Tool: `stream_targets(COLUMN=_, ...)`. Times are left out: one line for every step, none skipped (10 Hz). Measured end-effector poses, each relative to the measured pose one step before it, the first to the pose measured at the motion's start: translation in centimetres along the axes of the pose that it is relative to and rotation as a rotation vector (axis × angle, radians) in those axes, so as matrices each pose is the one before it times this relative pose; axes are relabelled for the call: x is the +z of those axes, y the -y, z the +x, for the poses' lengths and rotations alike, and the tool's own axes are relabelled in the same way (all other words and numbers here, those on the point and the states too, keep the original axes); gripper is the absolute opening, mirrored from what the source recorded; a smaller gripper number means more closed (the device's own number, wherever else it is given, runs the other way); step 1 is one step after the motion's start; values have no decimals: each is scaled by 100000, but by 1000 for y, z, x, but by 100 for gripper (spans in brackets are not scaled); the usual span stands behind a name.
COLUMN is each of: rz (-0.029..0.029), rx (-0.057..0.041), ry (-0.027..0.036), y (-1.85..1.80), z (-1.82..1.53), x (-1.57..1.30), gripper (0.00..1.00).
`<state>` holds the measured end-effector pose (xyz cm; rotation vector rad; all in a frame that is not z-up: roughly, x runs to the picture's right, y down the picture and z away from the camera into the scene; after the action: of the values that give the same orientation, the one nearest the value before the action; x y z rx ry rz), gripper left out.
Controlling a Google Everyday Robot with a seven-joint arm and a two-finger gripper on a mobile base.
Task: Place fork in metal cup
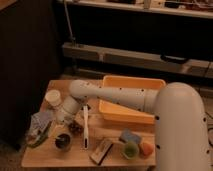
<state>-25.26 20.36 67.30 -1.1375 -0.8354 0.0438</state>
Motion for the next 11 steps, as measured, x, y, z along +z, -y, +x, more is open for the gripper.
stream_targets(rz=-470, rx=238, ry=94, y=-158, z=275, x=-2, gripper=0)
stream_targets(rz=-441, rx=248, ry=304, y=-118, z=282, x=1, gripper=0)
stream_targets(rz=-604, rx=126, ry=499, y=-54, z=401, x=78, gripper=0)
stream_targets(rz=-479, rx=-157, ry=155, y=-29, z=258, x=-2, gripper=0)
stream_targets(rz=-475, rx=-553, ry=418, y=102, z=276, x=86, gripper=0)
stream_targets(rz=-356, rx=-182, ry=-50, y=63, z=254, x=0, gripper=0)
stream_targets(rz=367, rx=-25, ry=-804, y=129, z=213, x=-100, gripper=0)
stream_targets(rz=227, rx=-7, ry=-1791, y=26, z=190, x=-118, gripper=0)
stream_targets(rz=817, rx=-61, ry=-1396, y=-46, z=228, x=-225, gripper=0)
stream_targets(rz=1041, rx=281, ry=336, y=66, z=199, x=-230, gripper=0)
stream_targets(rz=1121, rx=359, ry=474, y=162, z=168, x=-236, gripper=0)
